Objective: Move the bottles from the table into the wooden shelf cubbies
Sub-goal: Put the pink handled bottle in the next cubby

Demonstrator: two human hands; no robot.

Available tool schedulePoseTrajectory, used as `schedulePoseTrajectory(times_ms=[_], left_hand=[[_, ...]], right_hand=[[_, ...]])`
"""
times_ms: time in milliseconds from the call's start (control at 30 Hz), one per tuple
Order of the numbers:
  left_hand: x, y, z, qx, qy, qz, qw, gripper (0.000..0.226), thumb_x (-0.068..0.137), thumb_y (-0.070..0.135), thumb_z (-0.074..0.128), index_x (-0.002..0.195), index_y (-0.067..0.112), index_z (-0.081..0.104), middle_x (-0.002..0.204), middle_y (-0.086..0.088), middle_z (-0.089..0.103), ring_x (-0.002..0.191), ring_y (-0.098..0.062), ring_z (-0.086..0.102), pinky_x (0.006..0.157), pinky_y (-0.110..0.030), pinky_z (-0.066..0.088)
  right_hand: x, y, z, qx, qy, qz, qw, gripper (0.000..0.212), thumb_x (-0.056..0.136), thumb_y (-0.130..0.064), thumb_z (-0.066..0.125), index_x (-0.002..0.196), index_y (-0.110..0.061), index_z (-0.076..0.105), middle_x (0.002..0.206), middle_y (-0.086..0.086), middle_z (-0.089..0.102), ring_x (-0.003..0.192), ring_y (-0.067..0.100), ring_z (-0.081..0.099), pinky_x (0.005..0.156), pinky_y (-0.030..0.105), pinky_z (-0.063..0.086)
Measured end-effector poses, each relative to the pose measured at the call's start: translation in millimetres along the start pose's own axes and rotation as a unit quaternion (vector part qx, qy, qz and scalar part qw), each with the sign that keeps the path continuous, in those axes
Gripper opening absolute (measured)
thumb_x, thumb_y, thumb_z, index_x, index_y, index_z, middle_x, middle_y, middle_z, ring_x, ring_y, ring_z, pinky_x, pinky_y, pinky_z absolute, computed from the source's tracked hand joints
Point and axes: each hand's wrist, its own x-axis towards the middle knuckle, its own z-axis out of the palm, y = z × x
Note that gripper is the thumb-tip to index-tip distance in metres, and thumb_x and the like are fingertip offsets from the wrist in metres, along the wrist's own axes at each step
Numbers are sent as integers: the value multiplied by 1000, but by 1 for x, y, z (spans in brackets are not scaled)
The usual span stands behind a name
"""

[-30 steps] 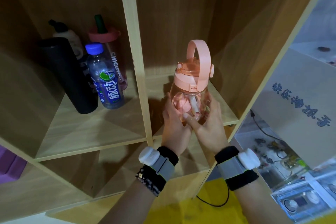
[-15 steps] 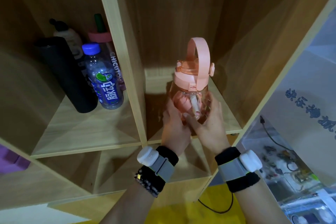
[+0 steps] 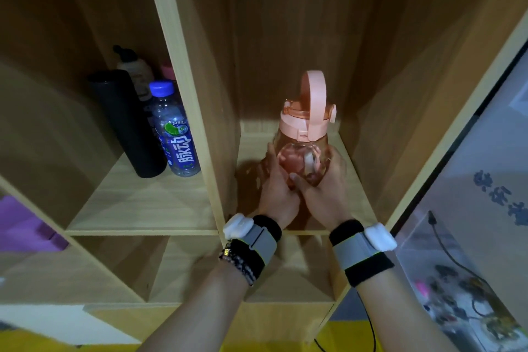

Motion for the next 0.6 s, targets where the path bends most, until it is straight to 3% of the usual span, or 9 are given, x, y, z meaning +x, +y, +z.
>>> schedulePoseTrajectory(times_ms=[133, 300, 433, 533, 600], left_hand=[[14, -2, 2, -20, -21, 8, 1000, 104, 96, 10, 57, 155, 41, -23, 162, 0, 38, 144, -20, 44, 119, -46, 38], [29, -2, 3, 13, -19, -2, 1000, 106, 95, 10, 54, 151, 47, -29, 165, -6, 20, 149, -25, 31, 120, -49, 35], [34, 0, 7, 39, 6, 11, 999, 105, 95, 9, 56, 157, 35, -24, 164, -6, 14, 147, -25, 32, 121, -46, 34], [33, 0, 10, 56, 31, 19, 998, 104, 94, 8, 58, 158, 30, -21, 166, -6, 10, 148, -26, 31, 120, -47, 35], [33, 1, 12, 49, 46, 11, 998, 106, 92, 6, 60, 159, 28, -19, 169, -6, 3, 154, -26, 20, 122, -49, 31]], right_hand=[[13, 2, 4, 1, 0, 10, 1000, 98, 76, -23, 84, 154, -13, 24, 153, 7, 33, 141, 22, 33, 109, 24, 26], [27, 4, 8, 15, 1, 17, 1000, 98, 76, -25, 84, 153, -14, 25, 153, 6, 33, 140, 21, 34, 109, 24, 28], [38, 6, 9, 43, 2, 30, 999, 98, 69, -27, 87, 150, -18, 31, 147, 4, 39, 134, 19, 41, 111, 38, 40], [38, 9, 8, 68, -1, 34, 997, 98, 69, -21, 87, 150, -21, 32, 148, 2, 39, 133, 17, 42, 107, 32, 41], [37, 11, 8, 72, -3, 42, 997, 100, 70, -19, 87, 152, -21, 30, 151, 1, 37, 135, 16, 41, 104, 26, 39]])
